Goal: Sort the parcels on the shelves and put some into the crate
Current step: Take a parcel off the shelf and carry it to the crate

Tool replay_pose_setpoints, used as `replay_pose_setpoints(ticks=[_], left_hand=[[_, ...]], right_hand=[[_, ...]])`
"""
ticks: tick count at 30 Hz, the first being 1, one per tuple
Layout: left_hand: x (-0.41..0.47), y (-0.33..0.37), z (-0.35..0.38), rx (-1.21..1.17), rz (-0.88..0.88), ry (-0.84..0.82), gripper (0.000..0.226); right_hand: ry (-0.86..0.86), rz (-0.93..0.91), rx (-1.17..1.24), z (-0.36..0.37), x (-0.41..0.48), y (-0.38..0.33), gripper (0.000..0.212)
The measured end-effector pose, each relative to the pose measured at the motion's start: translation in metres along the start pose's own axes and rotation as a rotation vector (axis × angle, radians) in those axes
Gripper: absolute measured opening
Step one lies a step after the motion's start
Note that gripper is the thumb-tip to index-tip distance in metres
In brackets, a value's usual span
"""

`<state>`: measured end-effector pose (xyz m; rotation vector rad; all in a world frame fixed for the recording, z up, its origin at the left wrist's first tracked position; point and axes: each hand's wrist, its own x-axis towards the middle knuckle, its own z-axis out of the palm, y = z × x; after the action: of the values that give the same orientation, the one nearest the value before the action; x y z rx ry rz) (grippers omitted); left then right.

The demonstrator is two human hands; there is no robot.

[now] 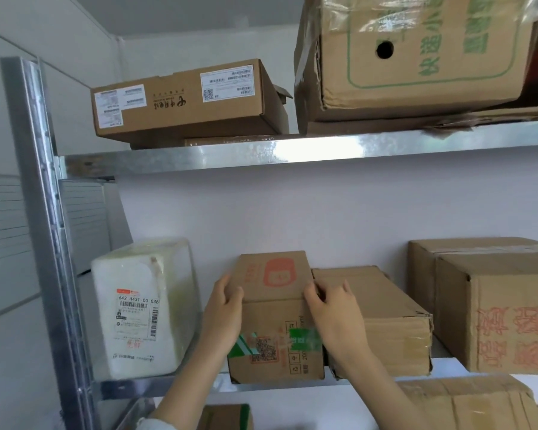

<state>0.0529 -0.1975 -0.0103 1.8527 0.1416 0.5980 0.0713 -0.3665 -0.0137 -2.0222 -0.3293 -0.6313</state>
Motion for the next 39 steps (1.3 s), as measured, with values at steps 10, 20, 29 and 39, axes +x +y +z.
replay_pose_setpoints(ticks=[10,20,29,39], left_hand=[[-0.010,-0.004,-0.003,-0.062,0.018,0.013,0.045],[-0.026,0.001,-0.018,-0.209,0.083,-0.034,0.049],[-0.036,0.007,-0.026,-0.278,0.220,0.067,0.067],[-0.035,-0.015,-0.020,-0.257,0.354,0.144,0.079]], right_hand=[[-0.004,-0.001,0.078,0.003,-0.010,0.004,0.040],[-0.005,0.040,0.159,-0.012,-0.028,0.001,0.025],[-0.030,0.040,0.279,-0.008,-0.032,0.001,0.035],[-0.074,0.008,0.366,-0.002,-0.037,0.003,0.060]])
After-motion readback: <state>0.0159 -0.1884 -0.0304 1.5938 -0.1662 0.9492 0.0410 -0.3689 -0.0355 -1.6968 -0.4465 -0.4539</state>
